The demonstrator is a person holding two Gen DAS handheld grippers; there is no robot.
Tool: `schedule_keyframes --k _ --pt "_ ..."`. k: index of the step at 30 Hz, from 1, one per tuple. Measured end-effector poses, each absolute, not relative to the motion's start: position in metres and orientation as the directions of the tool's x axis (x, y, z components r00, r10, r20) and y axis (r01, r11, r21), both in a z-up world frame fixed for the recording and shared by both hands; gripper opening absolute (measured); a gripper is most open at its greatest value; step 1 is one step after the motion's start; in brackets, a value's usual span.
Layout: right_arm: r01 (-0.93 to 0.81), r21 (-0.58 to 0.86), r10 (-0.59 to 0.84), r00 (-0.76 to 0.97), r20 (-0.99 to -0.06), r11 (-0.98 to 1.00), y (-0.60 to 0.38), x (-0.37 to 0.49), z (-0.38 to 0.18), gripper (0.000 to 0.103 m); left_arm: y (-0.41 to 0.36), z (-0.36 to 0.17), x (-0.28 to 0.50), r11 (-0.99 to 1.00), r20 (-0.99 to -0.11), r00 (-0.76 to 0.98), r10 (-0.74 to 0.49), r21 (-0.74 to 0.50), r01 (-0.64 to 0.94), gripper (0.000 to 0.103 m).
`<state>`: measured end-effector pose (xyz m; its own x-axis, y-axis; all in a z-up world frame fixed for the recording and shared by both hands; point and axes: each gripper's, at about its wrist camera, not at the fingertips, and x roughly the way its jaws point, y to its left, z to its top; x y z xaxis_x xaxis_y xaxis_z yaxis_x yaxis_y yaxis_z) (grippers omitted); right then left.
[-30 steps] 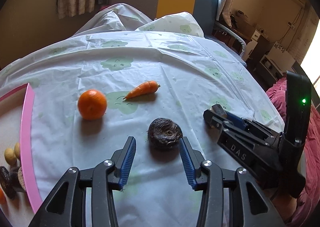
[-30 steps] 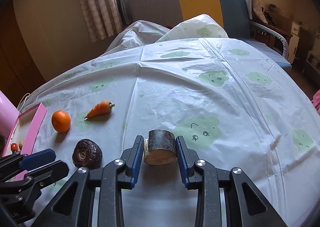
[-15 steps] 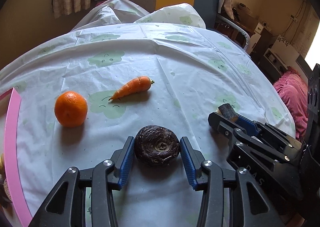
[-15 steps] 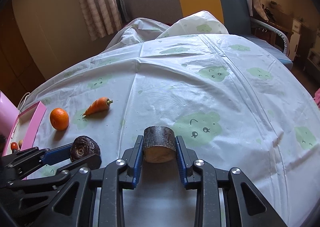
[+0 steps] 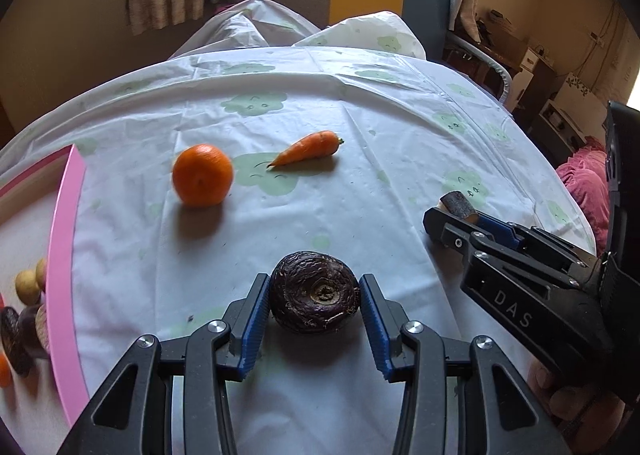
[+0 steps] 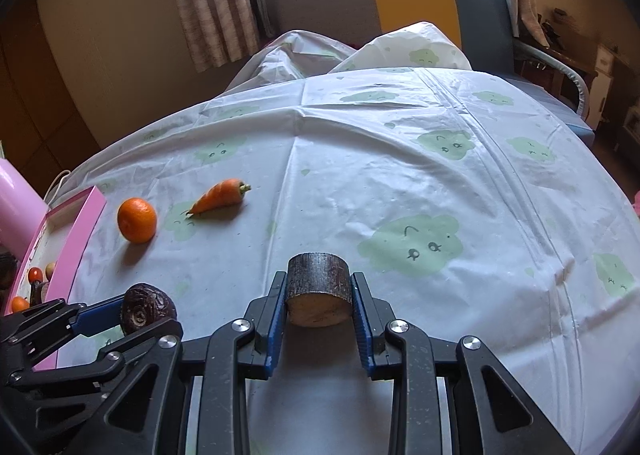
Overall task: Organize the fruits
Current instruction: 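Carry the beet into the pink tray and open the left tool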
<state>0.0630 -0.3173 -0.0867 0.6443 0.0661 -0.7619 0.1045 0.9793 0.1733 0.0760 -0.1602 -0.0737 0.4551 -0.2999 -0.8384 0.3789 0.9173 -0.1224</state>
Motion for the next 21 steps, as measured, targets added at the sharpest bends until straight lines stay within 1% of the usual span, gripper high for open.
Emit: schedule_keyframes --k 7,21 --pt "0.053 0.151 0.084 0.634 -0.769 0.987 -0.295 0.056 -0.086 0.03 -0.146 -0.068 0.064 0.927 -0.833 0.473 -0.288 -0.118 0.357 0.045" --pt "0.037 0.118 0.071 0.613 -0.787 0.992 -0.277 0.049 -0.084 0.03 -0.12 -0.046 0.043 0.934 -0.792 0.533 -0.298 -0.126 0.334 0.045"
